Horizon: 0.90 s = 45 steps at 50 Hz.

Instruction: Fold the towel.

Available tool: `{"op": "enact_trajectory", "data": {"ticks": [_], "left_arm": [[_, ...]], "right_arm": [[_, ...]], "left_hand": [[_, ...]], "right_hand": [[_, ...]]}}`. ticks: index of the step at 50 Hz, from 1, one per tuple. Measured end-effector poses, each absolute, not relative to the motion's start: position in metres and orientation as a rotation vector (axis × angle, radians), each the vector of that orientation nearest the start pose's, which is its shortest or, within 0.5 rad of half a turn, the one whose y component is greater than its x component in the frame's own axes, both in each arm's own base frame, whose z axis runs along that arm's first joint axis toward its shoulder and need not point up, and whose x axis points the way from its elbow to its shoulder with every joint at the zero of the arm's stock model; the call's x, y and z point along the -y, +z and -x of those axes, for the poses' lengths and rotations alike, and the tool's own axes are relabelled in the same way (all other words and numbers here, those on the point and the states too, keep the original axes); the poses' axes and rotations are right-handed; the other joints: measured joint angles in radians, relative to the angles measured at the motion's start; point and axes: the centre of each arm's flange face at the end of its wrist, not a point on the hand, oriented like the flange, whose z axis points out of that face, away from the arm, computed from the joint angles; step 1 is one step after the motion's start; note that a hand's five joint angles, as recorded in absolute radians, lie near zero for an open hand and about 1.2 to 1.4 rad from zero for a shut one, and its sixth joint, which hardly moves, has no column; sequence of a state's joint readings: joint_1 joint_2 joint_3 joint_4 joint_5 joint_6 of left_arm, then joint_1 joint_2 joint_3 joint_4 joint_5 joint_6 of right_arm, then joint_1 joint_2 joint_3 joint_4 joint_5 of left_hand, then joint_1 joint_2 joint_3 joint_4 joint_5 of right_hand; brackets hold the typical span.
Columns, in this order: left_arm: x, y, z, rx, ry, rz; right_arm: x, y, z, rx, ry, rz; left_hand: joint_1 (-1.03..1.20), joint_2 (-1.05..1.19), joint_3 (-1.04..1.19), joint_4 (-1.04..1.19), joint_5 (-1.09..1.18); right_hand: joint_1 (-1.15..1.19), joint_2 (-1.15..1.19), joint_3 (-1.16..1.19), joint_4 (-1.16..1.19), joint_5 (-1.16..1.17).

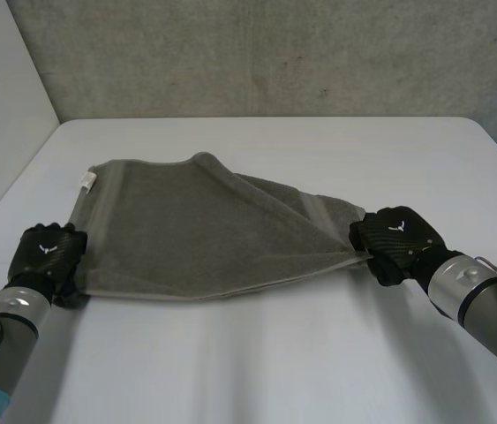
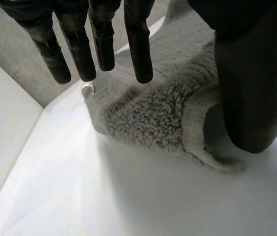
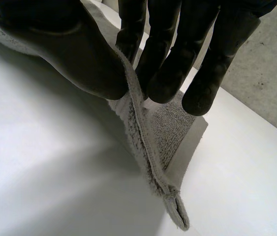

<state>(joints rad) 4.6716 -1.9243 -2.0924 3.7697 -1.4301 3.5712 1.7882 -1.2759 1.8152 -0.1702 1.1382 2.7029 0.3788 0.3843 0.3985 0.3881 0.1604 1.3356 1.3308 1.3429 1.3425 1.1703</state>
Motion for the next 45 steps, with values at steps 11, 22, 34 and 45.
{"op": "enact_trajectory", "data": {"ticks": [11, 22, 34, 45], "left_arm": [[0.298, 0.122, 0.150, -2.199, -1.925, -0.631], [0.305, 0.130, 0.136, -2.170, -1.933, -0.569], [0.301, 0.137, 0.133, -2.179, -1.963, -0.528], [0.303, 0.142, 0.125, -2.173, -1.975, -0.473]], "right_arm": [[0.256, 0.165, -0.231, -2.123, -1.660, 1.098], [0.258, 0.164, -0.230, -2.124, -1.667, 1.093], [0.262, 0.159, -0.228, -2.139, -1.662, 1.074], [0.266, 0.138, -0.230, -2.194, -1.587, 1.077]], "left_hand": [[0.000, 0.000, 0.000, 0.000, 0.029], [0.668, 0.665, 0.645, 0.661, 0.697], [0.904, 0.956, 0.940, 0.967, 0.959], [0.908, 0.956, 0.940, 0.971, 0.963]], "right_hand": [[0.000, 0.000, 0.000, 0.000, 0.000], [0.000, 0.000, 0.000, 0.000, 0.000], [-0.098, -0.099, -0.105, -0.106, -0.103], [-0.542, -0.515, -0.538, -0.531, -0.567]]}}
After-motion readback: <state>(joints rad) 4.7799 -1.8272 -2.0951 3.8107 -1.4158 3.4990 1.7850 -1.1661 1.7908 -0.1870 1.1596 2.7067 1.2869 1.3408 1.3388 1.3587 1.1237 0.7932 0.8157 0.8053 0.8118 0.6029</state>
